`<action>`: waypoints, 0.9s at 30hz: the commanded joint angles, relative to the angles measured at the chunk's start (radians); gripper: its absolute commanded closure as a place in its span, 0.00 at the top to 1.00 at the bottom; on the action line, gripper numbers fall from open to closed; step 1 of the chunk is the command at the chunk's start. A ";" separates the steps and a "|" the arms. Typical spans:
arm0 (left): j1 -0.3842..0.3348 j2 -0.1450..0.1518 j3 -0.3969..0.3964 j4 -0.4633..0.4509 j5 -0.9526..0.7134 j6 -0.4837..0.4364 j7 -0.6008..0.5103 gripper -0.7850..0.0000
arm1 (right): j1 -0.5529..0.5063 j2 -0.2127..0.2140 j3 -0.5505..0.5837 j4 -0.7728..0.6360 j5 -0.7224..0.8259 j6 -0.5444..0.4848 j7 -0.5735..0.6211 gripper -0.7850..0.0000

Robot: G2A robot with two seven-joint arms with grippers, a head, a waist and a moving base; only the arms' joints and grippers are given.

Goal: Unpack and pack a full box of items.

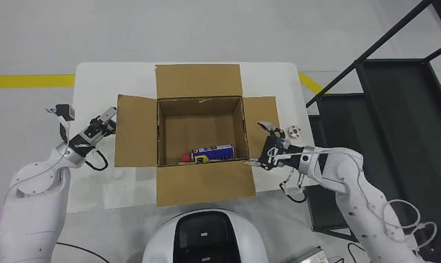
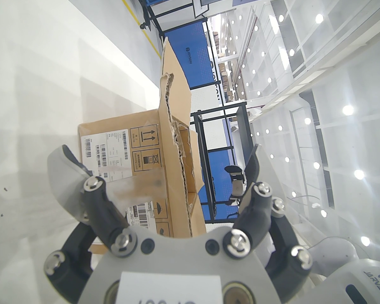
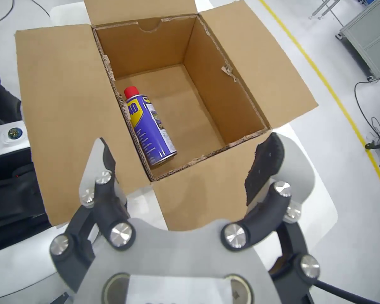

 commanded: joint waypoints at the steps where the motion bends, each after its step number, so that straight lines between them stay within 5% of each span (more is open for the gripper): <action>1: 0.000 0.000 0.000 0.000 0.000 0.000 0.000 1.00 | 0.052 -0.004 -0.039 0.006 0.026 0.028 0.072 1.00; 27: 0.000 0.000 0.000 0.000 0.000 0.000 0.000 1.00 | 0.088 -0.010 -0.083 0.009 0.059 0.064 0.112 1.00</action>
